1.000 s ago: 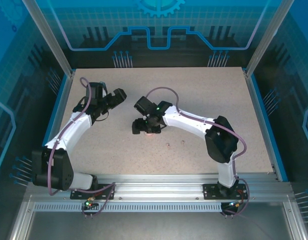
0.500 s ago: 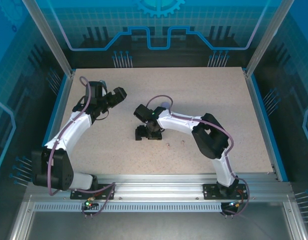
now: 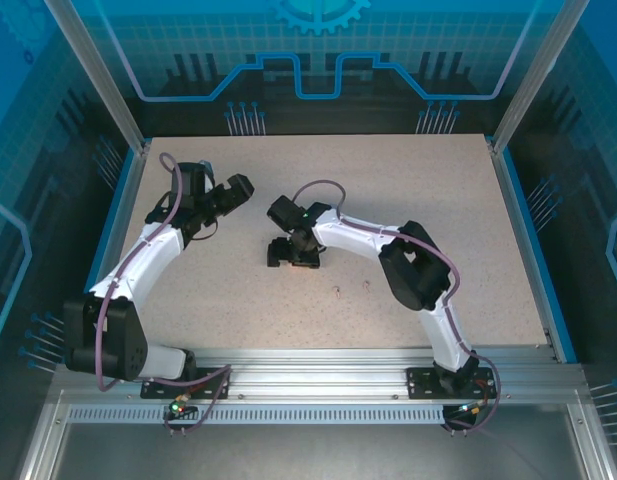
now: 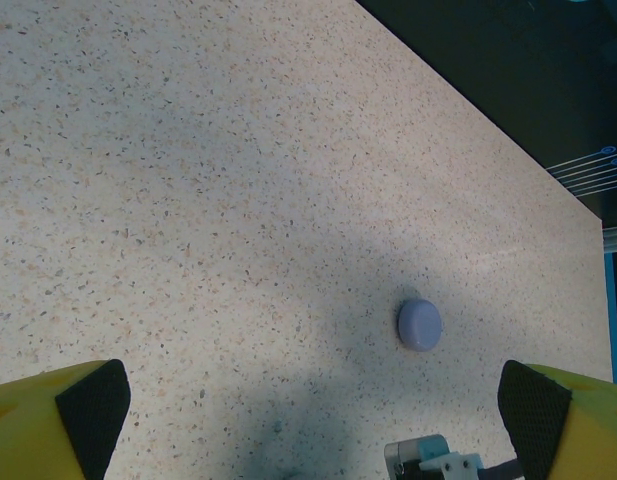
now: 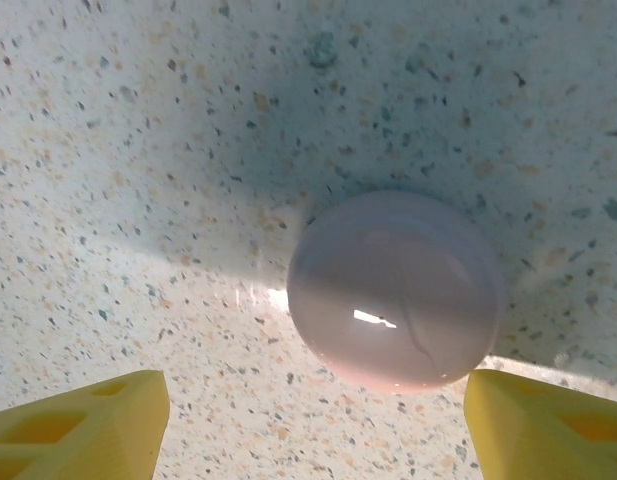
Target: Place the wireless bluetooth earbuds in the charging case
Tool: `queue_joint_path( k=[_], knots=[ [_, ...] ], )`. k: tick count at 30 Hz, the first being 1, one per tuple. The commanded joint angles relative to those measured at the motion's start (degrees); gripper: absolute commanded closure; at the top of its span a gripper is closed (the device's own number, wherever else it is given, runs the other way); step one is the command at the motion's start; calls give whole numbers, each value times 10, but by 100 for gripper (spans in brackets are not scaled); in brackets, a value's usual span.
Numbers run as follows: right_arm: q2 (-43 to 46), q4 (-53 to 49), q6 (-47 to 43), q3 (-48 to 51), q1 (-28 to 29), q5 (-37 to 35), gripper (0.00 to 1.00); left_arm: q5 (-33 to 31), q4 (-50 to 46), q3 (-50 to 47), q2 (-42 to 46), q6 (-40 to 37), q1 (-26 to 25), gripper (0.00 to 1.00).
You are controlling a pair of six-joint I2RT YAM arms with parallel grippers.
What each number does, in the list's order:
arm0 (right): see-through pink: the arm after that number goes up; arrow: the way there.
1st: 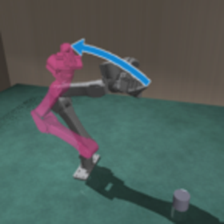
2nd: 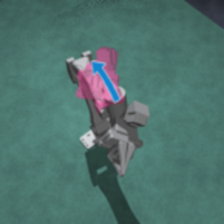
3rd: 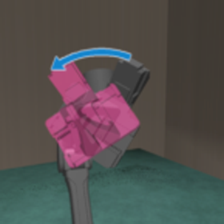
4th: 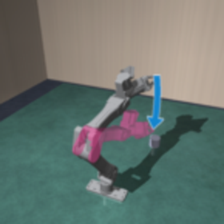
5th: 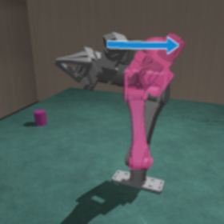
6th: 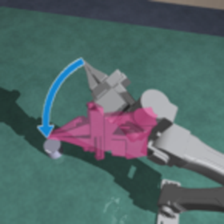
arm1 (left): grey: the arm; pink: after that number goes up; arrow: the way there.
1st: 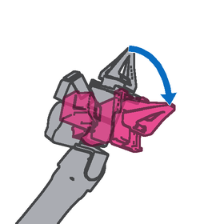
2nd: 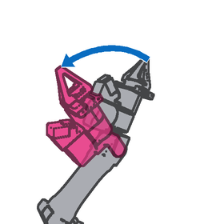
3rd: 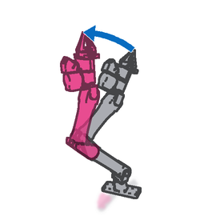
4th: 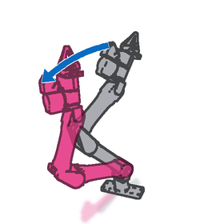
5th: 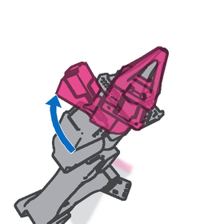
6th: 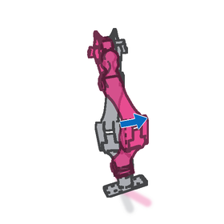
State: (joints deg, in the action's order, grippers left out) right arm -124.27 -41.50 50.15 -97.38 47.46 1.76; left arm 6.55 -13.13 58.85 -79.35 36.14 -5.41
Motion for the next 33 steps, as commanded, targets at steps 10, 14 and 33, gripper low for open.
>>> queue_joint_path(
  k=[10,14,33],
  knots=[
    [-55,-68,29,-110,-20,-33,21,8,20,15,-9,22,-1,1],
    [-52,-124,126,-125,-19,-87,20,-8,25,24,-18,33,-1,1],
    [-217,-375,321,-410,24,-176,21,-23,12,88,-55,57,9,1]
  ],
)
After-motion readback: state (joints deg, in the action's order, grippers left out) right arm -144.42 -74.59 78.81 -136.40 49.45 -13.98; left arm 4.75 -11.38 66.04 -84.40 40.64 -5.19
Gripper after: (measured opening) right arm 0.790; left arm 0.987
